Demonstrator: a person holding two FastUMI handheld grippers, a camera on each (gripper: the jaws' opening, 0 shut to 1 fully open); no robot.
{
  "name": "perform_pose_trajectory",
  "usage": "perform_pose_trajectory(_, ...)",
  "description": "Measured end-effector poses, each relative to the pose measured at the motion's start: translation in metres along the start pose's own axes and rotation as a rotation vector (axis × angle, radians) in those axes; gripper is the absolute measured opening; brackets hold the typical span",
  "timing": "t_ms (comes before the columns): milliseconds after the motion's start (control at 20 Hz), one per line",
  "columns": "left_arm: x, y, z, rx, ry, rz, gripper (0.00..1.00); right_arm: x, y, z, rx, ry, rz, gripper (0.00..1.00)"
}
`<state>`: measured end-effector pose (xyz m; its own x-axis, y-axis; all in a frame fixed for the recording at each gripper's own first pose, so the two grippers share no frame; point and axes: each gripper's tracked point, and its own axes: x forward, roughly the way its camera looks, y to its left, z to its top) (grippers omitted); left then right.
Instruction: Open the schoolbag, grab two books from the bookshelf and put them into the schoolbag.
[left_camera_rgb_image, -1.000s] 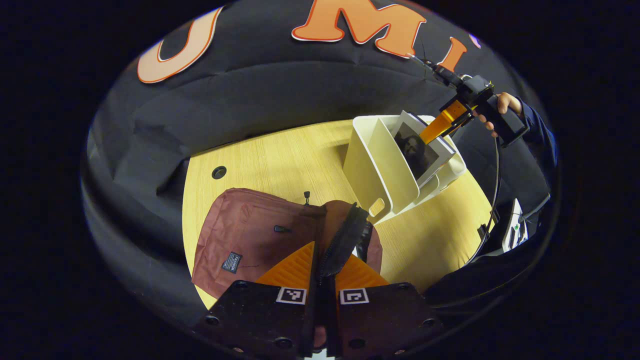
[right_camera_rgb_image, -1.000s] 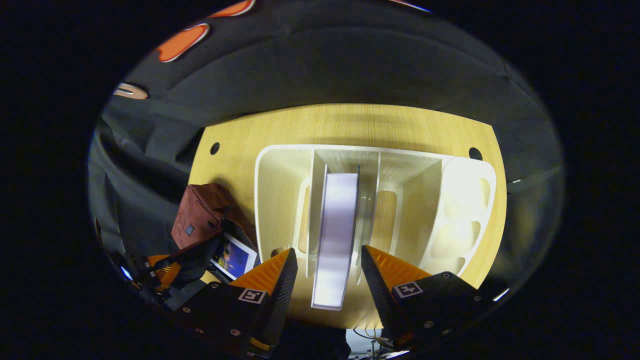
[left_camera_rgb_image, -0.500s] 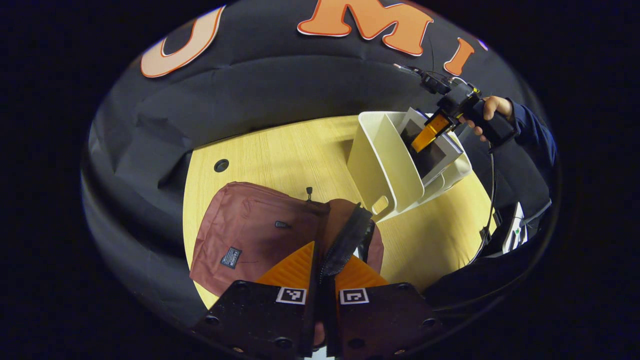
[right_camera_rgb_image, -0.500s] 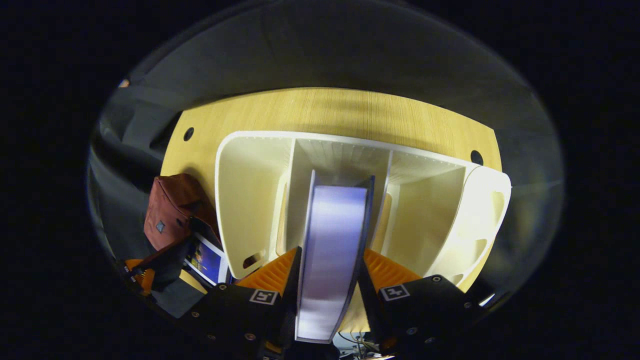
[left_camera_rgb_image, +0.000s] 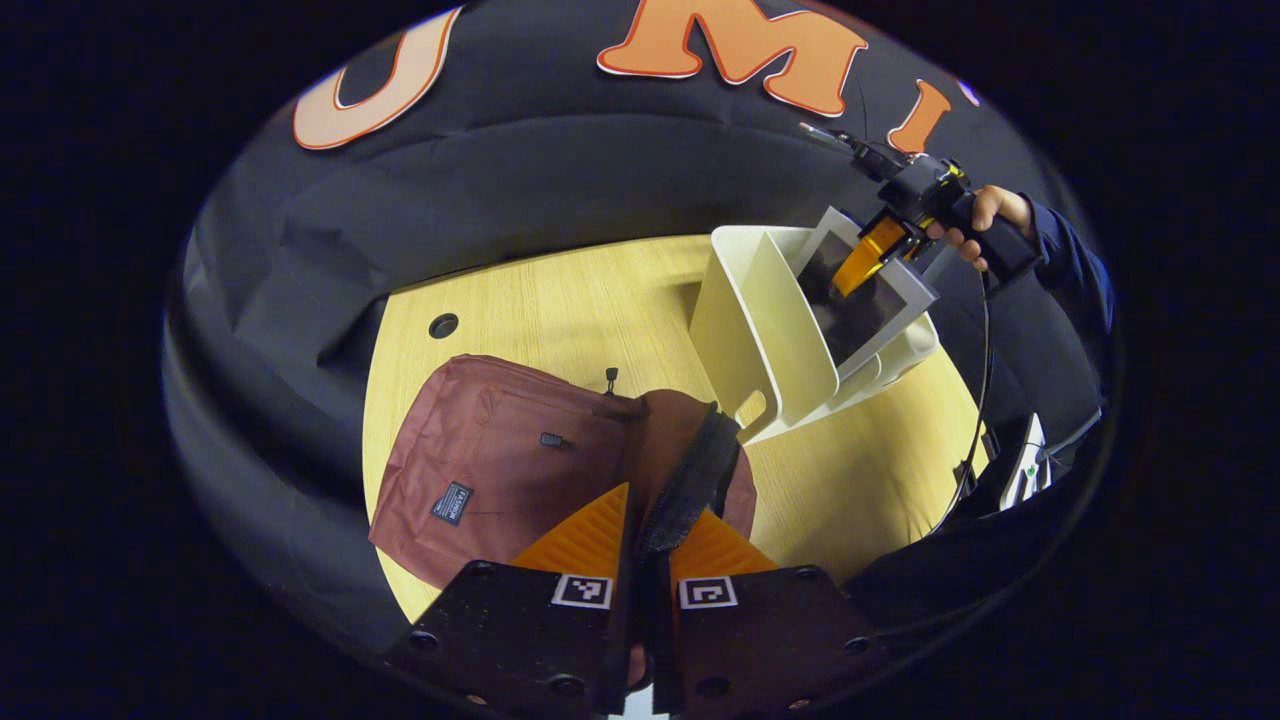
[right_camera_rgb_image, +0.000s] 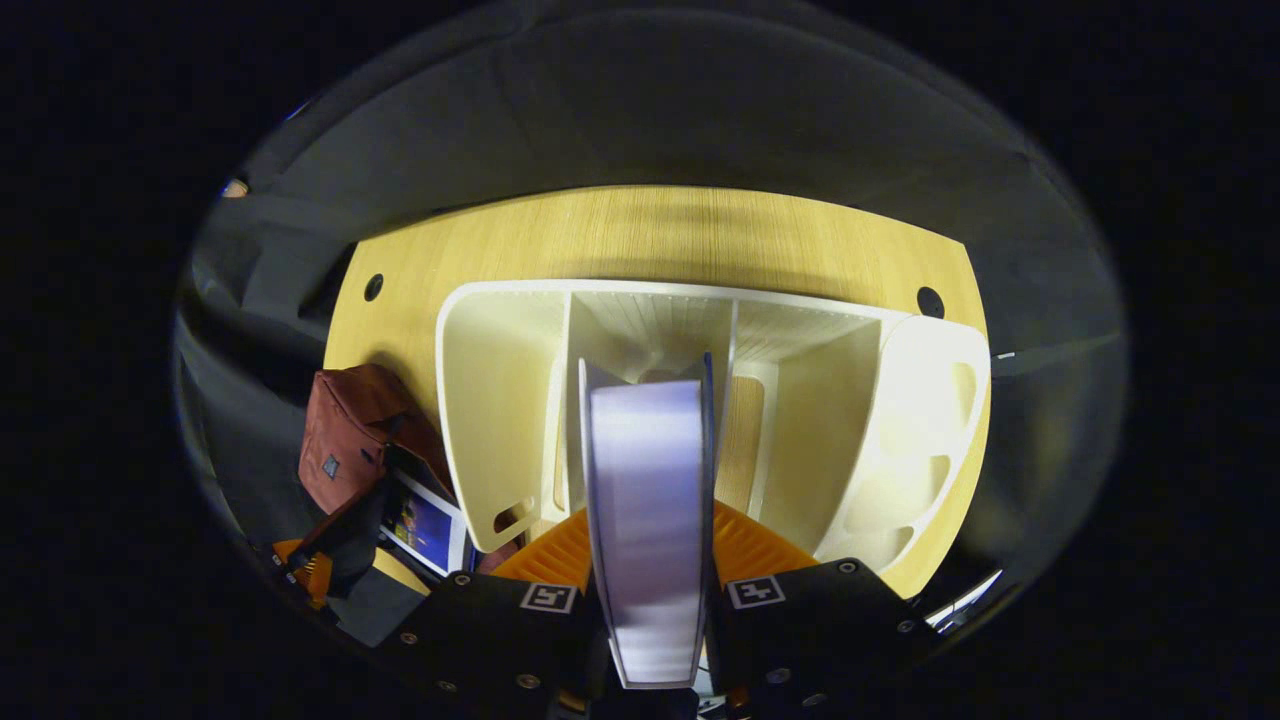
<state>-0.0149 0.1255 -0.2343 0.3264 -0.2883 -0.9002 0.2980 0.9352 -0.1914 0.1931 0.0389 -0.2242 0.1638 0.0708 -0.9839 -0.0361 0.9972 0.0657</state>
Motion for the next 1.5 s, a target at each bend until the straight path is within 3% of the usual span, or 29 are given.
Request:
perform_pose_trajectory(600, -0.003, 0.010, -0.005, 0.119, -0.006, -0.028, 0.10, -0.155, -0.008, -0.033, 0.062, -0.242, 0.043, 0.40)
perform_pose_trajectory(900, -0.003, 0.009, -0.003, 0.132, -0.013, -0.061, 0.10, -0.191, -0.005, -0.072, 0.103, -0.320, 0.069, 0.39)
perform_pose_trajectory(1500, -0.020, 0.011, 0.015, 0.135, -0.063, -0.112, 0.10, -0.172, 0.075, -0.128, 0.159, -0.354, 0.413, 0.38)
